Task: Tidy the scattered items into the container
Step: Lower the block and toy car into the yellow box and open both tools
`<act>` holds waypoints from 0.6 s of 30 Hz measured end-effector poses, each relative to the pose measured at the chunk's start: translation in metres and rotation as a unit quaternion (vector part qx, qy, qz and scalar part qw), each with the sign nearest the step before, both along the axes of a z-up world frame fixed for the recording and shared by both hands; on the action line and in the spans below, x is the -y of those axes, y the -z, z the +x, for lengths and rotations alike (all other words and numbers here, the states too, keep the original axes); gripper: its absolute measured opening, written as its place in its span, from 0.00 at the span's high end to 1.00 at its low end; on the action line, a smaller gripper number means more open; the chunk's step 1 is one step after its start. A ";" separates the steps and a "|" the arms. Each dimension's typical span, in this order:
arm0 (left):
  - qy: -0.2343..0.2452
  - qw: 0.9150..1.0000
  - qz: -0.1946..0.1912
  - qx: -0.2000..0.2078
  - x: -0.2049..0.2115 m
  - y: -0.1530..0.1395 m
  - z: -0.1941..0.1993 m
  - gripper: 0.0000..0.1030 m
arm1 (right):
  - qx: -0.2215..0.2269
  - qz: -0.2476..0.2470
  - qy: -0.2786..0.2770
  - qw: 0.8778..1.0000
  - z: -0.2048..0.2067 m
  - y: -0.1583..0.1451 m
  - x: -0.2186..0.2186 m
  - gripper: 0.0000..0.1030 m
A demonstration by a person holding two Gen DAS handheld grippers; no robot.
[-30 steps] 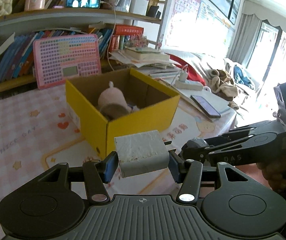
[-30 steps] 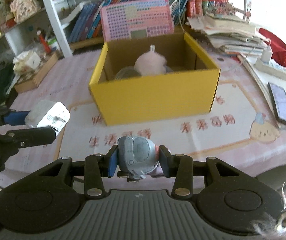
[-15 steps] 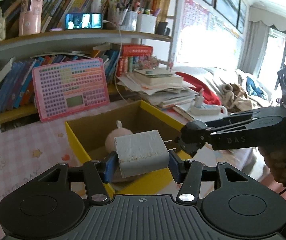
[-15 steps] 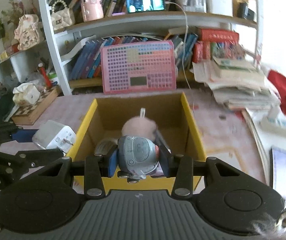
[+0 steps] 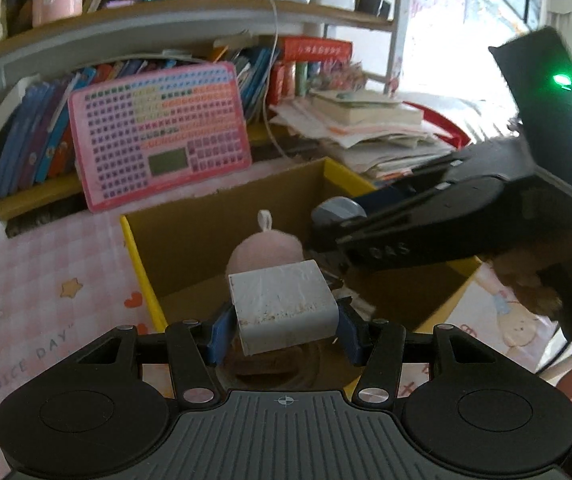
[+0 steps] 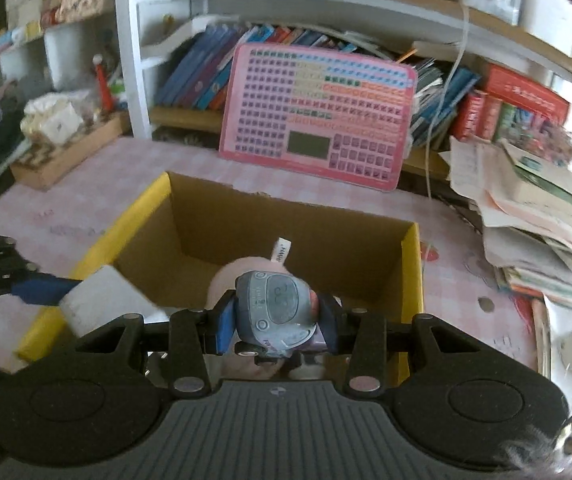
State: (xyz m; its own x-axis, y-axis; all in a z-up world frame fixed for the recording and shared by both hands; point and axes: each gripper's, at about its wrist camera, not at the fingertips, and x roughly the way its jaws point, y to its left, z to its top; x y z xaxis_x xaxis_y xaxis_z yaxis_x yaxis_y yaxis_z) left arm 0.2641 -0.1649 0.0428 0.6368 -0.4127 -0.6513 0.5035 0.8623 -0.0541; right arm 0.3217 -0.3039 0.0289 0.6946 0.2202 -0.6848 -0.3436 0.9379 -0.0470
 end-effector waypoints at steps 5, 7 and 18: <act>-0.012 1.000 0.004 -0.010 0.006 0.007 0.005 0.48 | -0.024 -0.040 -0.013 0.999 0.032 0.015 -0.001 0.61; -0.020 1.000 0.006 -0.013 0.007 0.010 0.007 0.48 | -0.030 -0.054 -0.021 0.998 0.040 0.020 -0.002 0.61; -0.058 0.998 0.001 0.005 0.008 0.011 0.001 0.28 | -0.046 -0.101 -0.040 0.993 0.063 0.034 -0.006 0.61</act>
